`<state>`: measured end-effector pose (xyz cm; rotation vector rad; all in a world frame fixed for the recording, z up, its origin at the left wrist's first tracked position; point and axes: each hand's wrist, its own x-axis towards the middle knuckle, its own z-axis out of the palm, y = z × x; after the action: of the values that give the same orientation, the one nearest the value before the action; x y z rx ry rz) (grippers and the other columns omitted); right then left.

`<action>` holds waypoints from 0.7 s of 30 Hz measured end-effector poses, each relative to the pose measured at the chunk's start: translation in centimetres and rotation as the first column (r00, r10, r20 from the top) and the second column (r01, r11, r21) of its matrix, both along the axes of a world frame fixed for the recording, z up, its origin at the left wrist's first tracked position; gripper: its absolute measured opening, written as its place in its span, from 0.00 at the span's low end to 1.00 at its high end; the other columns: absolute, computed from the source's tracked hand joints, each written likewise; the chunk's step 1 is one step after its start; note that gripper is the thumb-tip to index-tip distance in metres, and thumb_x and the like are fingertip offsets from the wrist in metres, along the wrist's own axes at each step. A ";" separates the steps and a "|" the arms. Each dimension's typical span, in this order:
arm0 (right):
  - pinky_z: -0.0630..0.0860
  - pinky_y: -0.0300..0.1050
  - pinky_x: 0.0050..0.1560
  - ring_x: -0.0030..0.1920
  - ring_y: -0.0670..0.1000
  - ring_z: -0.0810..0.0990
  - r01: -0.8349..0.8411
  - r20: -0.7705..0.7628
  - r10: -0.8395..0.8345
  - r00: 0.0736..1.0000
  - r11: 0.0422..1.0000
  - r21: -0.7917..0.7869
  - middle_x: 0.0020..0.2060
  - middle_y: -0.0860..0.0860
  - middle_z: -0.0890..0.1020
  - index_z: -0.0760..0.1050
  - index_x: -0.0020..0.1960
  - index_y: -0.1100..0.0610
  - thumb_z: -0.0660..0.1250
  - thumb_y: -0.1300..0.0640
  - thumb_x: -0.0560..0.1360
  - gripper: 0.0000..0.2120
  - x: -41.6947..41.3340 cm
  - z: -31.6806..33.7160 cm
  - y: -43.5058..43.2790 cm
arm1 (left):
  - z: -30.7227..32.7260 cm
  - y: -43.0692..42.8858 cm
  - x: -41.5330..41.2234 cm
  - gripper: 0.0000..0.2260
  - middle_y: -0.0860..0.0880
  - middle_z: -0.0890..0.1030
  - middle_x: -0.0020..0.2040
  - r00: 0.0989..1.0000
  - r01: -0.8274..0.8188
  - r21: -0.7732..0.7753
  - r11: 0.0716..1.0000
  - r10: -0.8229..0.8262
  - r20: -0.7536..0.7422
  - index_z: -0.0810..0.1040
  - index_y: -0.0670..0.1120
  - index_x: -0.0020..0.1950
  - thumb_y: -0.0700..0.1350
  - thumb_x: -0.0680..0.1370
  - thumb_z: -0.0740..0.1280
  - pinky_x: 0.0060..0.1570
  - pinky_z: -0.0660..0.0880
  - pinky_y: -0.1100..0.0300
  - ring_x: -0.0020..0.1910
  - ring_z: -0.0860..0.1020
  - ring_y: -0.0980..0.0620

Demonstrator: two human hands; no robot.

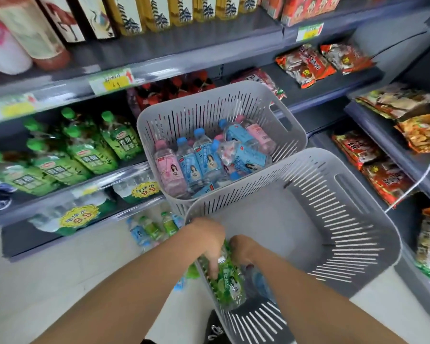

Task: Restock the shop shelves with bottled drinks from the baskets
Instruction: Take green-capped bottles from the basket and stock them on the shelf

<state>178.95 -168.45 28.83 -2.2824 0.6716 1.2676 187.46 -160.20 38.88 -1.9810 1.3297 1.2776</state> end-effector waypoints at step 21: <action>0.74 0.51 0.60 0.60 0.53 0.73 0.441 0.116 -0.472 0.874 0.871 0.218 0.65 0.56 0.72 0.68 0.68 0.61 0.79 0.47 0.64 0.39 -4.2 12.4 -9.1 | 7.8 -0.8 0.8 0.41 0.50 0.73 0.62 0.814 -0.579 -0.406 0.707 0.480 -0.326 0.63 0.46 0.71 0.46 0.63 0.80 0.48 0.71 0.60 0.57 0.74 0.48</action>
<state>174.79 -177.55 41.23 -1.8951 0.9247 0.8615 188.28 -160.97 46.69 -2.8235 1.3063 1.5292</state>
